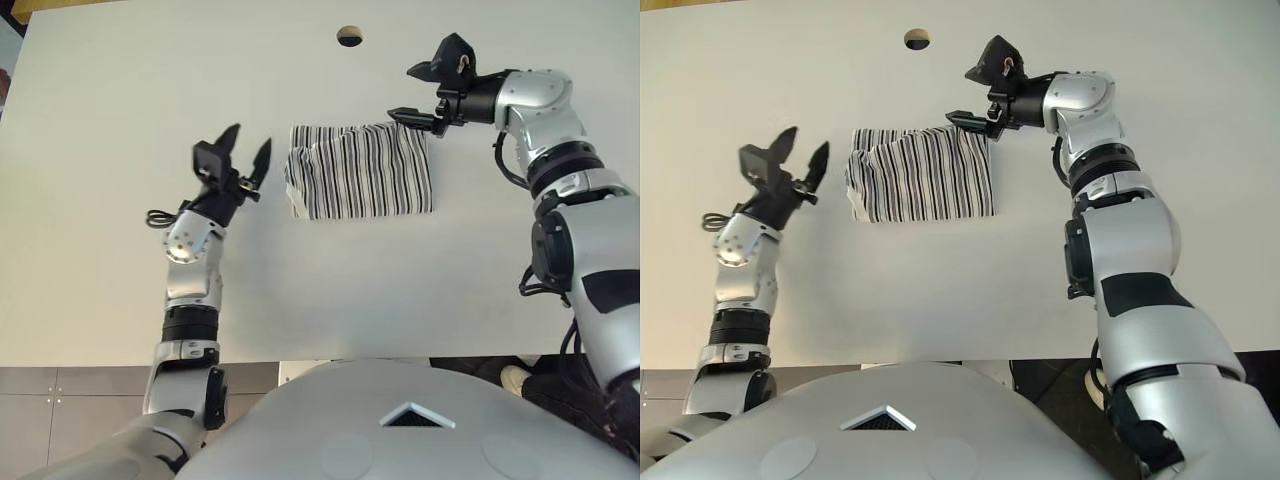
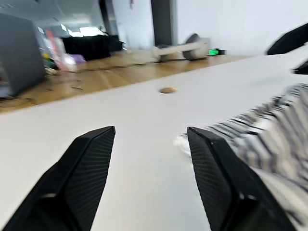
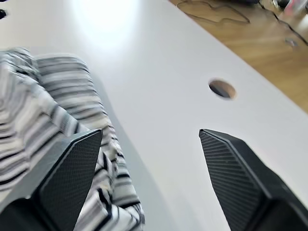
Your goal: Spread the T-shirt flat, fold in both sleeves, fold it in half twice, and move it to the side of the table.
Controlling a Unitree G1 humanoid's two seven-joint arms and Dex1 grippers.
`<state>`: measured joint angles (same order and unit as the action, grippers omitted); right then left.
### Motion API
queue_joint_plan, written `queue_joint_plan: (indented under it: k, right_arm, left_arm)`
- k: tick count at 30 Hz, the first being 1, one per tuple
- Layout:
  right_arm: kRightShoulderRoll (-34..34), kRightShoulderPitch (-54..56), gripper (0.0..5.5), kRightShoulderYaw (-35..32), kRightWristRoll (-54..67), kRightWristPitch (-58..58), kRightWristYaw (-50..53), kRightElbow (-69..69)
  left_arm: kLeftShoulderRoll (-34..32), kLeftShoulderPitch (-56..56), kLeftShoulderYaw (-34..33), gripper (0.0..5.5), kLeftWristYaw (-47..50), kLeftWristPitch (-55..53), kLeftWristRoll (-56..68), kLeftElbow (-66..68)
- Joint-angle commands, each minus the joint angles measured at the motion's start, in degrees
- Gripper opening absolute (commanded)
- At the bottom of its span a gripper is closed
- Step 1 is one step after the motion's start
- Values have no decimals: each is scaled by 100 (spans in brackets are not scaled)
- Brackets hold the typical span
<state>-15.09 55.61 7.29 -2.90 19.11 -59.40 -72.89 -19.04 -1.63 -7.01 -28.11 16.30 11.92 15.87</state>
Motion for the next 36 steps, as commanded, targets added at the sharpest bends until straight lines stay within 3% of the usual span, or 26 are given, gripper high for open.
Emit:
queue_joint_plan:
  k: [1, 10, 15, 27, 36]
  right_arm:
    - [123, -361, 371, -65, 356, 278, -1085, 791]
    - [283, -1456, 371, 201, 574, 99, -1361, 2516]
    - [323, -1605, 371, 224, 240, 385, -298, 2037]
    - [577, -1939, 371, 403, 396, -323, -538, 2169]
    - [638, -1666, 371, 696, -361, 477, 601, 1082]
  left_arm:
    - [-479, 201, -541, 278, -115, -124, 343, -707]
    - [-568, 553, -588, 278, -291, -354, 608, -1921]
    - [-620, 614, -407, 278, -443, -549, 747, -2651]
    - [-547, 859, -464, 278, -374, -589, 728, -3101]
    - [-409, 1201, -318, 278, -243, -478, 514, -3473]
